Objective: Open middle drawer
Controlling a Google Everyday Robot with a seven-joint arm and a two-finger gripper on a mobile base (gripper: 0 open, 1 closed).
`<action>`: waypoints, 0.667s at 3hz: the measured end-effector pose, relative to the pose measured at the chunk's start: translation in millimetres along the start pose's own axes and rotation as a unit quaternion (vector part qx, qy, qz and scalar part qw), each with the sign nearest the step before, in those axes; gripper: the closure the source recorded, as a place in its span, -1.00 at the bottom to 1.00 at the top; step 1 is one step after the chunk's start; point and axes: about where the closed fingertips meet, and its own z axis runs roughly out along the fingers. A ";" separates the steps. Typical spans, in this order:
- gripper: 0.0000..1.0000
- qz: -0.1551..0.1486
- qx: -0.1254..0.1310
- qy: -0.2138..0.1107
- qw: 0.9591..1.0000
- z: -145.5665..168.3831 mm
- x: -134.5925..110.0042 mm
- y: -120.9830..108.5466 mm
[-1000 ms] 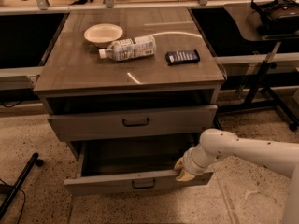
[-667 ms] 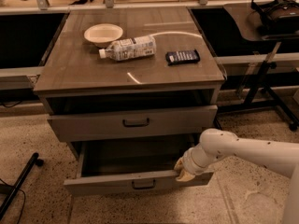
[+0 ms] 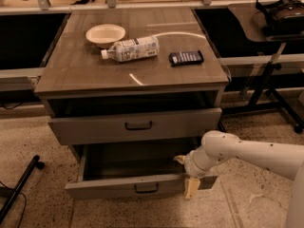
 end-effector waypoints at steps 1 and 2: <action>-1.00 -0.005 -0.010 -0.002 1.000 3.4 0.0 5.1; -1.00 0.001 -0.030 -0.010 1.000 13.9 5.9 19.9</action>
Offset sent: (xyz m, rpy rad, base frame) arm -0.0383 -0.0072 -0.0348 0.0271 0.1155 0.0300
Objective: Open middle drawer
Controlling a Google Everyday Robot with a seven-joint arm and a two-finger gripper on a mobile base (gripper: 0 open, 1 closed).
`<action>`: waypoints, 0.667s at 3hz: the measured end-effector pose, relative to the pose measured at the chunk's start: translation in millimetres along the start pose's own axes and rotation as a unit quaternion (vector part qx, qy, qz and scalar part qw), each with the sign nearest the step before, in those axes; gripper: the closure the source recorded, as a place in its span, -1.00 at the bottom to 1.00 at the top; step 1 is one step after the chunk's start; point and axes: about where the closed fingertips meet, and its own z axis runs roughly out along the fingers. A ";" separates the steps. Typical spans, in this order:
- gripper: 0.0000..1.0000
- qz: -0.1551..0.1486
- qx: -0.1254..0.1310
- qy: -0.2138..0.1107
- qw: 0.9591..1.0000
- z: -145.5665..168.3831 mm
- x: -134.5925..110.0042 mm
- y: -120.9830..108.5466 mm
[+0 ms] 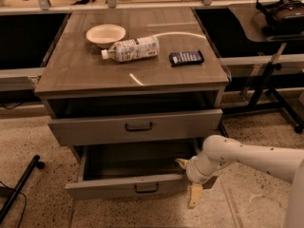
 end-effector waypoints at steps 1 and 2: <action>-0.65 0.007 -0.012 0.004 1.000 8.8 3.8 15.2; -0.18 0.005 -0.015 0.015 1.000 8.3 -2.8 29.3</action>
Offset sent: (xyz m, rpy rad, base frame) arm -0.0526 0.0060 0.0070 -0.0758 0.0187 0.0175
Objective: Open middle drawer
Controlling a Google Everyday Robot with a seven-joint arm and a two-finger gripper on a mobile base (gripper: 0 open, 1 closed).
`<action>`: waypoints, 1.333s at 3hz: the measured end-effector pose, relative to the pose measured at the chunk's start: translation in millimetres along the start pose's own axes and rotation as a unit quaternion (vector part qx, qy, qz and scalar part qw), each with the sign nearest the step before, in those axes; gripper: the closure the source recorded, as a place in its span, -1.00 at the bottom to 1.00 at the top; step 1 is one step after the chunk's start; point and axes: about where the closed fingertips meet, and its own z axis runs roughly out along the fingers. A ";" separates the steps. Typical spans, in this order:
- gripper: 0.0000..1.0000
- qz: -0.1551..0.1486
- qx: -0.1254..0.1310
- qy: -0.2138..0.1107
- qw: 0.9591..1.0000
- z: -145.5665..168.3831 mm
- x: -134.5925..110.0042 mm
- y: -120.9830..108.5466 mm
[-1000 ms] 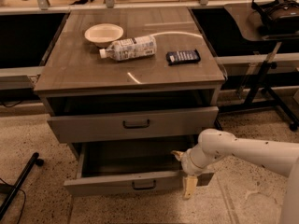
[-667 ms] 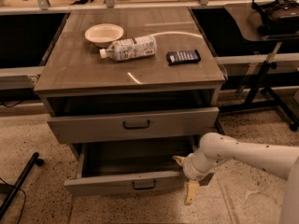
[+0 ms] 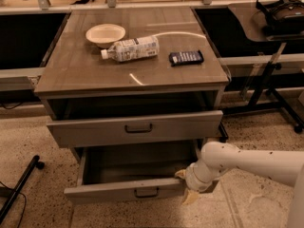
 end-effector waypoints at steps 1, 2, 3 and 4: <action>0.43 -0.009 0.000 0.015 1.000 -9.3 -12.8 18.3; 0.28 -0.010 -0.005 0.011 1.000 -11.3 -17.4 24.7; -0.16 -0.010 -0.005 0.011 1.000 -11.3 -17.4 24.7; -0.78 -0.011 0.005 0.006 1.000 -28.4 -14.5 24.0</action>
Offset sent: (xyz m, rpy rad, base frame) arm -0.0310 0.0087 0.0251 -0.0129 0.0001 0.0282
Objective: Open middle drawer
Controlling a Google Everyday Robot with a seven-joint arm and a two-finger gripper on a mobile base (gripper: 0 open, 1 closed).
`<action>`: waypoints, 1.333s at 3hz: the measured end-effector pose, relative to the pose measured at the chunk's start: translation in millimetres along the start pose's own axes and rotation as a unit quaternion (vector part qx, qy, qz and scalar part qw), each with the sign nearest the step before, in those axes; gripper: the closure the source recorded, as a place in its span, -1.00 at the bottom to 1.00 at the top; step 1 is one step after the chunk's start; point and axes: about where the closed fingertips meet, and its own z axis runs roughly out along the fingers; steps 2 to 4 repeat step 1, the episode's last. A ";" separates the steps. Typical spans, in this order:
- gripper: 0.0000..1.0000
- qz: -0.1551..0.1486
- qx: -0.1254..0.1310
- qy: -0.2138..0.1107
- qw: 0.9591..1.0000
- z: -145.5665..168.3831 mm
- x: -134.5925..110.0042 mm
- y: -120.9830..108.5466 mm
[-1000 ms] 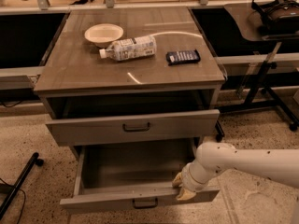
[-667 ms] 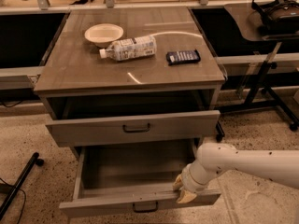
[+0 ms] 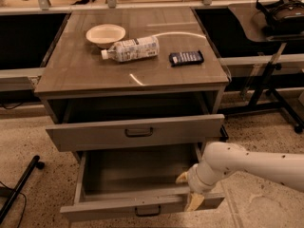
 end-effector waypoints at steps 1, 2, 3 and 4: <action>-1.00 -0.003 0.011 0.005 1.000 -26.5 3.1 -2.8; -1.00 -0.003 0.011 0.005 1.000 -26.5 3.1 -2.8; -1.00 -0.003 0.011 0.005 1.000 -26.5 3.1 -2.8; -1.00 -0.003 0.011 0.005 1.000 -26.5 3.1 -2.8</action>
Offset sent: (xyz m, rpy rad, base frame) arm 0.0000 0.0000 0.0000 0.0000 0.0000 0.0000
